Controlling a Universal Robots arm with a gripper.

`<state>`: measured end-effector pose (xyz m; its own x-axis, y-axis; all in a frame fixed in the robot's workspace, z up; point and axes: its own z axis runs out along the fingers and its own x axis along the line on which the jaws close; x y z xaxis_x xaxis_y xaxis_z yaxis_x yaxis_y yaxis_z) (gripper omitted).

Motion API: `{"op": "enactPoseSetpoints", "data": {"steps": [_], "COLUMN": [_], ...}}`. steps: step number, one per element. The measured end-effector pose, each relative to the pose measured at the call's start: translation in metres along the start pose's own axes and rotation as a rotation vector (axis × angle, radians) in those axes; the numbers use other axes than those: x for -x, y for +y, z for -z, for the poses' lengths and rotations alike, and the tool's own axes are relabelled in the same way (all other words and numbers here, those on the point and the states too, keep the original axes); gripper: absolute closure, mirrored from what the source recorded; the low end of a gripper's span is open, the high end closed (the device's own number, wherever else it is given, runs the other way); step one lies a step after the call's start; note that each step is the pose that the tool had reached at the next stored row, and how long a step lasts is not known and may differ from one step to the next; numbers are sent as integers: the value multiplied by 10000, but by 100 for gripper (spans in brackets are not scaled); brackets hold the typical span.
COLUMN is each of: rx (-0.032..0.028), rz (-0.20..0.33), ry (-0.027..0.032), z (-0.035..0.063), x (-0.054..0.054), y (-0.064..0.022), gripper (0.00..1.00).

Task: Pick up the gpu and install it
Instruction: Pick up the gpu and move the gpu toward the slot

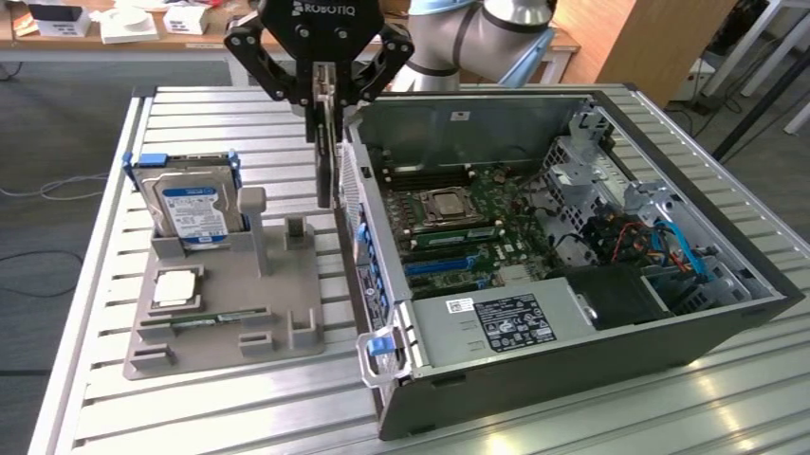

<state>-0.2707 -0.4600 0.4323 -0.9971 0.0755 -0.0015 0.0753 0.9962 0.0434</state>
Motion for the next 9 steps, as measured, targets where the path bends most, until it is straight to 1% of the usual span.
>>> {"op": "enactPoseSetpoints", "data": {"steps": [9], "rx": [0], "rz": [0], "ry": [0], "z": [-13], "x": [209], "y": [32], "gripper": [73]}}
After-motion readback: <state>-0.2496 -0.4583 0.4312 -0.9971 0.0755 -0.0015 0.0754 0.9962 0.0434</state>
